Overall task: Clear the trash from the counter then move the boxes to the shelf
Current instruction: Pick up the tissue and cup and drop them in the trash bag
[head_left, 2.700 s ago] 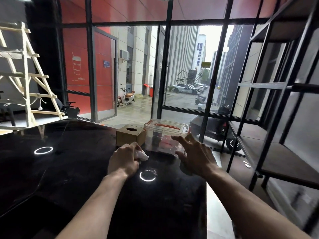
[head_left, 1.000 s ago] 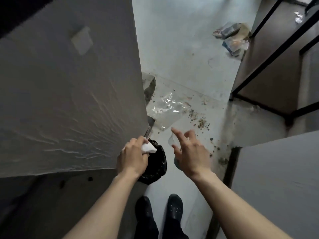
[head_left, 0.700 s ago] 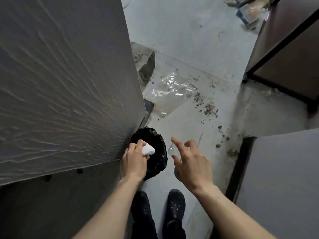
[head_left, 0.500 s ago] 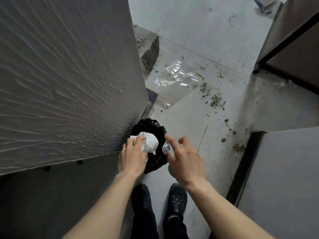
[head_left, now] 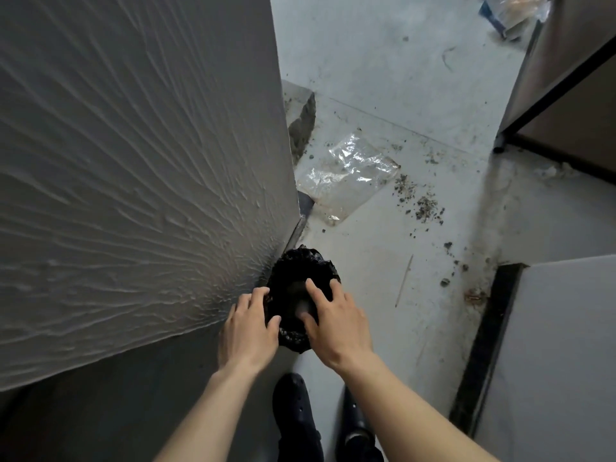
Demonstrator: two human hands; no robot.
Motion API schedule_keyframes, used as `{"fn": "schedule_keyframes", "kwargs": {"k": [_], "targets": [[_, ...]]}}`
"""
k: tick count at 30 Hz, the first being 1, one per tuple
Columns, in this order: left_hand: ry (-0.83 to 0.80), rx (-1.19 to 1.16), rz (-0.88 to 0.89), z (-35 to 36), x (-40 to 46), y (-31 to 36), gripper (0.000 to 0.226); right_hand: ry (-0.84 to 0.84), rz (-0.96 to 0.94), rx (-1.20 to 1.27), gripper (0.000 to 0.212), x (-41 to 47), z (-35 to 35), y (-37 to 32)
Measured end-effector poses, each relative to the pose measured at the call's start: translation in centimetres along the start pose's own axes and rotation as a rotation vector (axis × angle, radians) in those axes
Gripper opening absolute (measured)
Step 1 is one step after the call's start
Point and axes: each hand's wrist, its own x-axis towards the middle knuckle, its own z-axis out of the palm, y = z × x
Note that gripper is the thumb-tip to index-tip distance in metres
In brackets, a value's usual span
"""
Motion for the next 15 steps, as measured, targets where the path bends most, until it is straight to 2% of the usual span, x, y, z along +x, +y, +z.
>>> {"fn": "schedule_keyframes", "kwargs": {"k": [5, 11, 15], "targets": [[-0.011, 0.085, 0.162, -4.9, -2.4, 2.6, 0.067, -0.008, 0.035, -0.041, 0.063, -5.1, -5.6, 0.0], [0.006, 0.159, 0.377, -13.8, -7.0, 8.6, 0.079, 0.086, 0.109, -0.094, 0.064, -11.3, -17.0, -1.7], [0.029, 0.194, 0.47, -19.8, -11.1, 12.5, 0.084, 0.148, 0.184, -0.119, 0.073, -16.4, -24.1, -2.4]]}}
